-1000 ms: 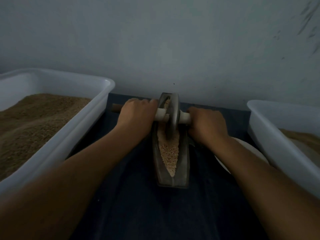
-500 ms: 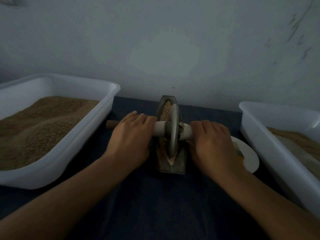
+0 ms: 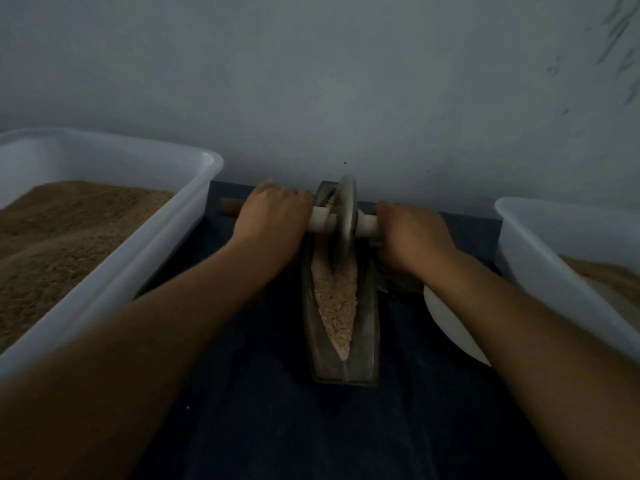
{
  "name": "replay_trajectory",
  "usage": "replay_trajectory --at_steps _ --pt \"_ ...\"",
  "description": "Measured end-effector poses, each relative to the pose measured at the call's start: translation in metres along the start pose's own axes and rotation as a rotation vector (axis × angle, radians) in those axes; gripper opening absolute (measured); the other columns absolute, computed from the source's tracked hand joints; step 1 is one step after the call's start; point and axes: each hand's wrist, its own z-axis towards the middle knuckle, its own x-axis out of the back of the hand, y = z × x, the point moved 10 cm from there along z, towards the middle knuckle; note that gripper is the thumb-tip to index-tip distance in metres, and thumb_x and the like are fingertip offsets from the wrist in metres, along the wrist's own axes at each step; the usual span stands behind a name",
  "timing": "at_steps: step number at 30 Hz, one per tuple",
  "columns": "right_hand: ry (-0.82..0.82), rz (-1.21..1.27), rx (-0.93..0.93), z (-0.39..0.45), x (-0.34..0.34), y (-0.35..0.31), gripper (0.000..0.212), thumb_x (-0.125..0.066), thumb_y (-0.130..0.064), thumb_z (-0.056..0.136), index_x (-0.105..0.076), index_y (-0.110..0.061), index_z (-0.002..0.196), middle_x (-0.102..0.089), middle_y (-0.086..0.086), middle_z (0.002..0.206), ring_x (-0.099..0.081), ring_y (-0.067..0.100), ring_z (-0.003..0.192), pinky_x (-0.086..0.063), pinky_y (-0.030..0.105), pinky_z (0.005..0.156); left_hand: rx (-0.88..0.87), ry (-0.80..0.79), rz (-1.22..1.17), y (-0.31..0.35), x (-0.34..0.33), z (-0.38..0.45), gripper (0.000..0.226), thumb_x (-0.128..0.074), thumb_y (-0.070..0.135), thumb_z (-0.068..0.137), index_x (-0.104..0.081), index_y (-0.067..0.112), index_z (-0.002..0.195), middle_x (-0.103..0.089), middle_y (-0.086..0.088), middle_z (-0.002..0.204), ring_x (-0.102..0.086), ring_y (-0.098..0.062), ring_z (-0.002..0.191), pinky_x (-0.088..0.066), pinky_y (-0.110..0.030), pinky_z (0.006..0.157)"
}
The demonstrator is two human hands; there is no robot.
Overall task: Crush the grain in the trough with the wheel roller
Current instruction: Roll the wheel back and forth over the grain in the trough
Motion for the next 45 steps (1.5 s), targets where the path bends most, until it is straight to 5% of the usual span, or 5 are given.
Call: replay_trajectory --at_steps 8,14,28,35,45 --pt "0.014 -0.036 -0.001 0.012 -0.002 -0.002 0.029 -0.068 -0.036 0.084 -0.060 -0.020 0.107 -0.066 0.005 0.100 -0.064 0.029 0.088 -0.032 0.029 0.062 0.030 -0.063 -0.044 -0.007 -0.010 0.006 0.020 -0.060 0.015 0.089 -0.052 0.014 0.107 -0.066 -0.009 0.107 -0.062 -0.027 0.095 -0.042 -0.036 0.086" --pt "0.108 -0.117 0.027 -0.028 0.023 -0.020 0.015 -0.067 -0.025 0.083 -0.054 -0.019 0.088 -0.063 0.001 0.088 -0.059 0.022 0.079 -0.019 0.031 0.061 0.042 -0.021 -0.121 0.000 -0.002 -0.033 0.028 -0.066 0.018 0.084 -0.048 0.019 0.105 -0.065 -0.002 0.104 -0.061 -0.018 0.093 -0.033 -0.034 0.106" --pt "0.193 -0.022 0.077 -0.117 0.064 -0.038 0.033 -0.079 -0.006 0.066 -0.064 -0.006 0.095 -0.063 0.012 0.082 -0.060 0.029 0.071 -0.045 0.036 0.067 -0.044 0.050 -0.266 0.021 0.053 -0.099 0.060 -0.075 0.029 0.077 -0.048 0.021 0.130 -0.055 0.002 0.130 -0.050 -0.016 0.120 -0.025 -0.034 0.116" --pt "0.173 -0.064 0.040 -0.074 0.036 -0.029 0.011 -0.065 -0.007 0.082 -0.057 -0.010 0.089 -0.058 0.008 0.079 -0.053 0.027 0.070 -0.026 0.032 0.065 -0.020 0.012 -0.185 0.011 0.016 -0.065 0.093 -0.076 0.027 0.079 -0.020 0.011 0.152 -0.042 -0.005 0.148 -0.039 -0.020 0.135 -0.013 -0.036 0.120" --pt "0.044 -0.057 0.029 0.019 0.003 -0.003 0.026 -0.068 -0.031 0.085 -0.060 -0.019 0.106 -0.066 0.006 0.100 -0.062 0.029 0.089 -0.030 0.030 0.060 0.079 -0.036 -0.158 -0.013 -0.018 0.013 0.055 -0.068 0.022 0.084 -0.041 0.013 0.131 -0.062 -0.010 0.118 -0.060 -0.029 0.105 -0.044 -0.040 0.087"
